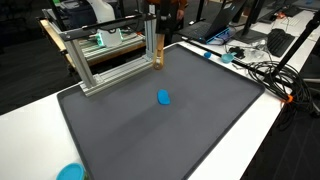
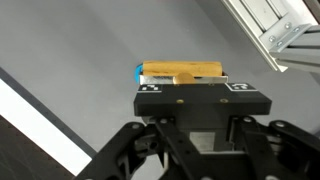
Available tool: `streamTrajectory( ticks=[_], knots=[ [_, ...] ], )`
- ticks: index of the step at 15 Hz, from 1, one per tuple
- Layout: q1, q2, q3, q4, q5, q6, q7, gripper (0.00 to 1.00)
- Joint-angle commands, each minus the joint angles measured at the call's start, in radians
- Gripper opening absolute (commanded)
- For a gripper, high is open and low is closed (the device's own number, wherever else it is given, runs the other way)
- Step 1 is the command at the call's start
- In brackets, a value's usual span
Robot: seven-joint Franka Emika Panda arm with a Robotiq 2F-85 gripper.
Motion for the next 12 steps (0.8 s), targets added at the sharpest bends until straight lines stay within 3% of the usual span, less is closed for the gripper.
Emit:
streamTrajectory(
  ticks=[1, 6, 7, 11, 12],
  knots=[
    [-0.025, 0.045, -0.015, 0.078, 0.071, -0.006, -0.257, 0.22],
    [-0.06, 0.151, -0.01, 0.11, 0.175, 0.034, -0.577, 0.22],
    [-0.039, 0.1, -0.014, 0.065, 0.121, 0.037, -0.461, 0.47],
    [-0.054, 0.159, -0.011, 0.088, 0.145, 0.043, -0.541, 0.47],
    [-0.048, 0.148, -0.005, 0.053, 0.147, 0.11, -0.546, 0.22]
  ],
)
